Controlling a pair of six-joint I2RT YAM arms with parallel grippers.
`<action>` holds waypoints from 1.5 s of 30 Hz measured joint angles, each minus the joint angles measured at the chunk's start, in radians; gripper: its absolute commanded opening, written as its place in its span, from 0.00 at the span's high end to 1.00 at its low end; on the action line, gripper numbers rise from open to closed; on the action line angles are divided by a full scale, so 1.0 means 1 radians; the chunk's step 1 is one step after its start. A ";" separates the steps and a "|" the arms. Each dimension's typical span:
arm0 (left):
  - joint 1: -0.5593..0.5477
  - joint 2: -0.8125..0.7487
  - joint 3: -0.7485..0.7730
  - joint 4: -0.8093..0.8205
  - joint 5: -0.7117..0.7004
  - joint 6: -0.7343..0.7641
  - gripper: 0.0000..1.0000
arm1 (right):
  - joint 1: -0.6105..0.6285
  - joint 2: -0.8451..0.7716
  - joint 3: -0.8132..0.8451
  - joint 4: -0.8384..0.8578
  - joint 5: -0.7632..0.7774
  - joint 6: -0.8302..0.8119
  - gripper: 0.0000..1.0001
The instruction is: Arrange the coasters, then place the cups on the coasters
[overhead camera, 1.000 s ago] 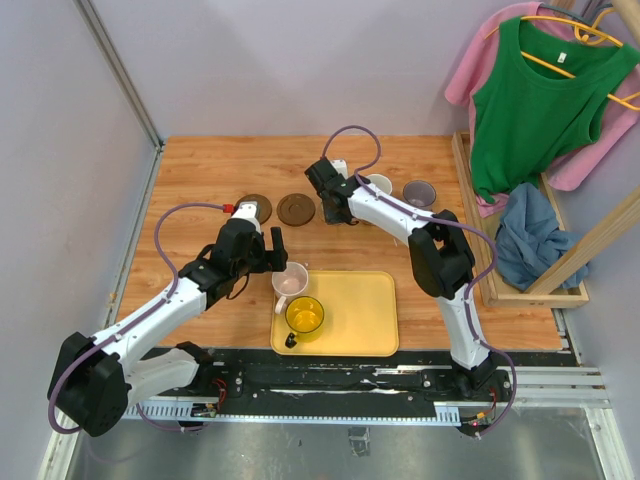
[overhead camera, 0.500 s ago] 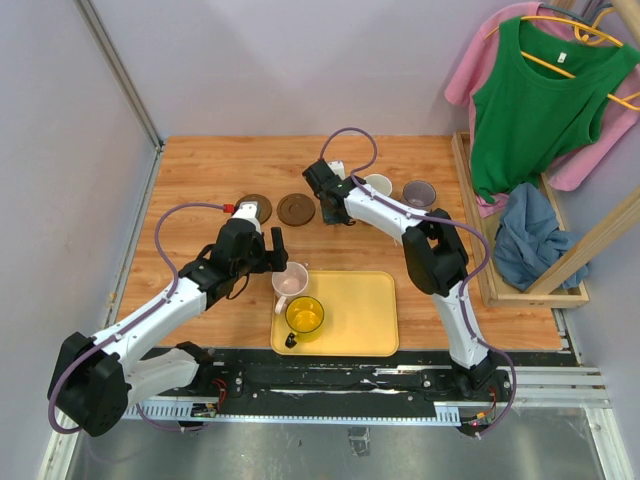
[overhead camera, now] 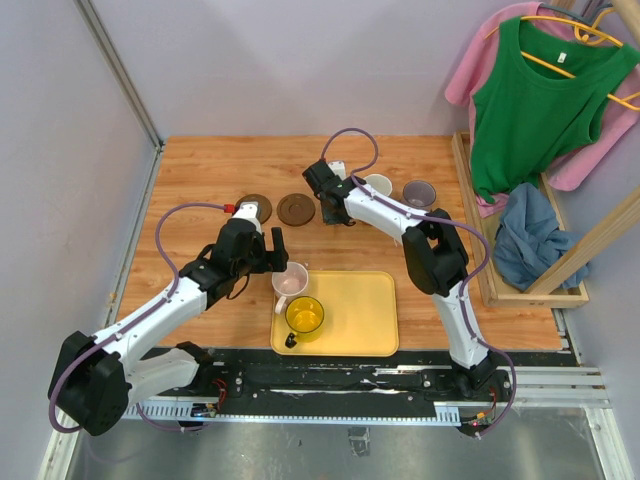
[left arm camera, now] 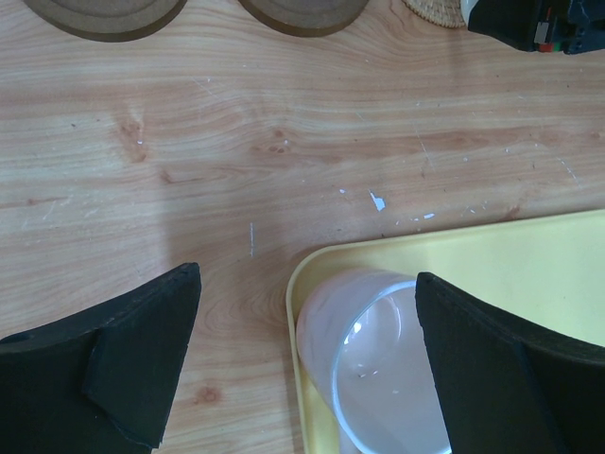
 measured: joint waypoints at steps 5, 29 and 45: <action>0.000 0.000 0.000 0.006 0.002 0.000 0.01 | 0.000 -0.003 -0.004 0.001 0.000 0.005 0.99; 0.000 0.000 -0.002 0.006 0.019 -0.013 0.01 | 0.000 -0.035 -0.013 -0.030 -0.002 0.005 0.99; 0.000 0.000 -0.003 0.009 0.019 -0.017 0.01 | 0.000 -0.035 -0.013 -0.031 -0.010 0.005 0.99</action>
